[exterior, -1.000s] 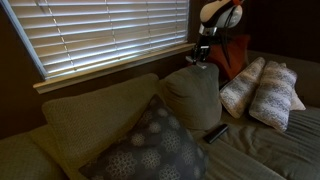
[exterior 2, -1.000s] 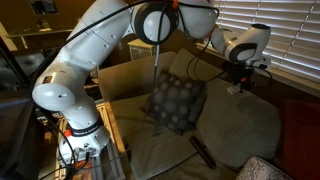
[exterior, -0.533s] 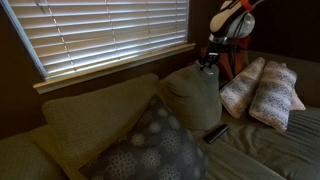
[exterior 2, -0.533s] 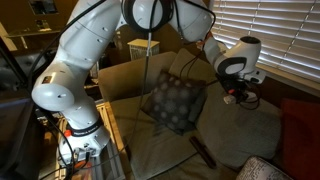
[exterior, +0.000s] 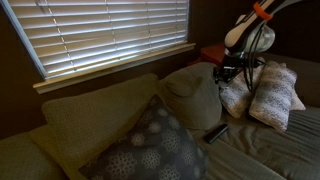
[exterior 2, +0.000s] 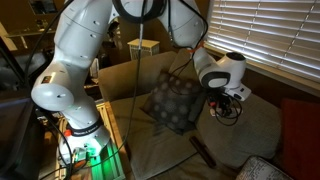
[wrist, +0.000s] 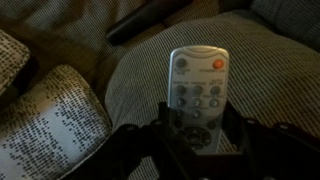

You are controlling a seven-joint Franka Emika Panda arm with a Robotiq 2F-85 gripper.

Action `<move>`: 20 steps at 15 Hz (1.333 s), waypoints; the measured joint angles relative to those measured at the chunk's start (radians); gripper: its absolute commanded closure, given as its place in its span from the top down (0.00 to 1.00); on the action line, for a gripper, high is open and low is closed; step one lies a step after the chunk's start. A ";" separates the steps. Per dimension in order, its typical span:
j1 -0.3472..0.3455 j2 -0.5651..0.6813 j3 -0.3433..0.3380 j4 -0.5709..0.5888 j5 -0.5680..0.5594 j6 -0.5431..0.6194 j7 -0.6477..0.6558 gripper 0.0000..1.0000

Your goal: Put the grey remote control on the seat of the sofa.

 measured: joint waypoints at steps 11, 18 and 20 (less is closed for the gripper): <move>0.031 0.073 -0.069 -0.009 -0.007 -0.015 0.051 0.29; -0.036 0.265 -0.058 0.013 0.031 -0.016 0.072 0.29; -0.056 0.309 -0.039 0.030 0.069 -0.016 0.093 0.29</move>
